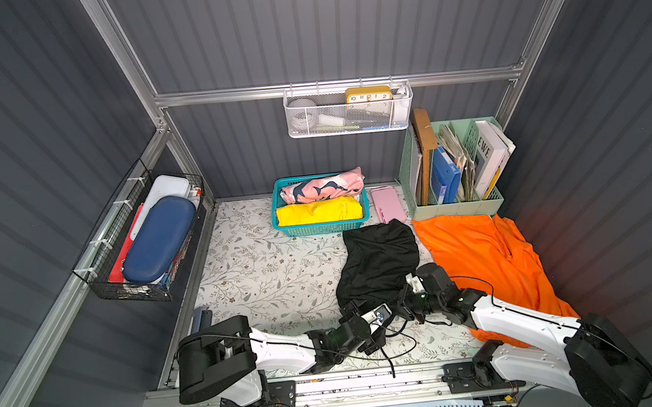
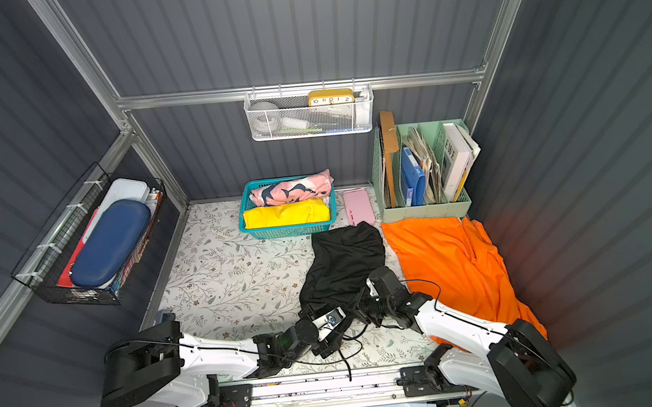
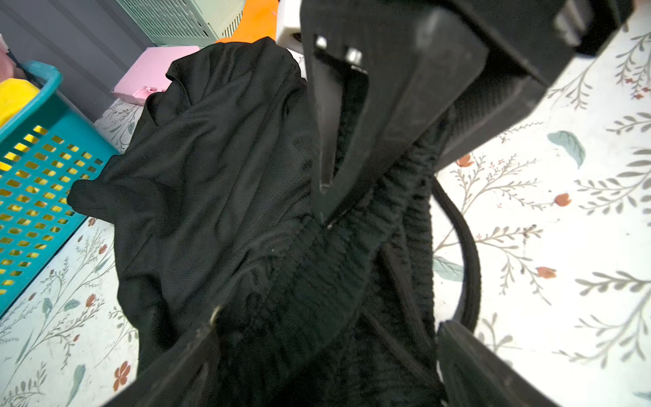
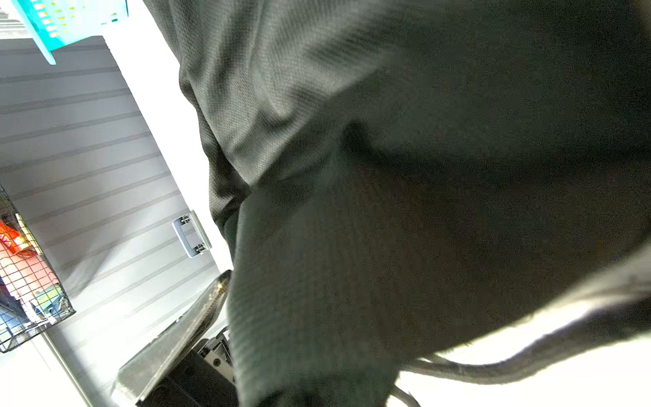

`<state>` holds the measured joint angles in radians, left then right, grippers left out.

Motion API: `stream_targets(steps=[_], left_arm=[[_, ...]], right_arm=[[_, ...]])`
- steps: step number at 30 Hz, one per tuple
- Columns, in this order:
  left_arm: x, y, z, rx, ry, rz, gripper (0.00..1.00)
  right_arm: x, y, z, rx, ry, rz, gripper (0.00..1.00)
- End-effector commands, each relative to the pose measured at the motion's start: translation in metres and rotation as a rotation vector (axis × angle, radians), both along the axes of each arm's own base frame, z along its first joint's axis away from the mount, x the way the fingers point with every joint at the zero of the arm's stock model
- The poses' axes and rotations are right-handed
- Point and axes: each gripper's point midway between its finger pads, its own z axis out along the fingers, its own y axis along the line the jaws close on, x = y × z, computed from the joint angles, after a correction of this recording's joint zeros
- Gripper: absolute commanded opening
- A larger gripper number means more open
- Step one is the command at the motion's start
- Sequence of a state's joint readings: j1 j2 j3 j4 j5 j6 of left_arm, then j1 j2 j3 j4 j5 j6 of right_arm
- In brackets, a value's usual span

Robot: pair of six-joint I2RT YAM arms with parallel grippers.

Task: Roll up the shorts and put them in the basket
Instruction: Roll the shorts at the center of the board.

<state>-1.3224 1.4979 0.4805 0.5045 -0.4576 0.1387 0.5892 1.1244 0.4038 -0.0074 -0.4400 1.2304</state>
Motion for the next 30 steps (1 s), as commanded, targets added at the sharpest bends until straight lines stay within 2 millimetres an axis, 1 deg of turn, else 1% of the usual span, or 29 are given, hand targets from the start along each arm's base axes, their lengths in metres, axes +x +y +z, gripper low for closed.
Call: stream_targets(steps=[1,5,8,12,14,17,23,26,28,30], left_arm=[[-0.008,-0.010,0.004,-0.052,0.031,-0.044,1.00],[-0.021,-0.024,0.008,-0.082,0.085,-0.116,1.00],[-0.026,-0.029,0.004,-0.071,0.118,-0.143,1.00],[-0.017,-0.023,-0.014,-0.010,0.101,-0.091,1.00],[-0.011,-0.021,-0.016,-0.003,0.072,-0.064,1.00],[-0.004,-0.019,-0.012,-0.025,0.036,-0.049,1.00],[0.004,-0.009,-0.024,-0.009,0.059,-0.012,0.99],[0.003,-0.006,-0.033,-0.002,0.089,-0.008,0.92],[0.002,-0.004,-0.040,0.007,0.107,-0.006,0.85],[0.000,-0.003,-0.044,0.008,0.122,-0.004,0.81]], right_arm=[[0.005,-0.004,0.000,-0.006,-0.015,-0.031,0.00],[0.006,-0.003,-0.001,-0.007,-0.012,-0.030,0.00],[0.006,-0.004,-0.003,-0.008,-0.008,-0.032,0.00],[0.006,-0.003,-0.003,-0.001,-0.009,-0.027,0.00],[0.005,-0.003,-0.002,0.001,-0.011,-0.025,0.00],[0.004,-0.005,-0.004,-0.007,-0.007,-0.024,0.00],[0.003,-0.009,-0.006,0.000,-0.002,-0.037,0.00],[0.004,-0.008,-0.006,0.007,-0.003,-0.039,0.00],[0.004,-0.008,-0.005,0.015,-0.006,-0.040,0.00],[0.004,-0.007,-0.005,0.020,-0.005,-0.039,0.00]])
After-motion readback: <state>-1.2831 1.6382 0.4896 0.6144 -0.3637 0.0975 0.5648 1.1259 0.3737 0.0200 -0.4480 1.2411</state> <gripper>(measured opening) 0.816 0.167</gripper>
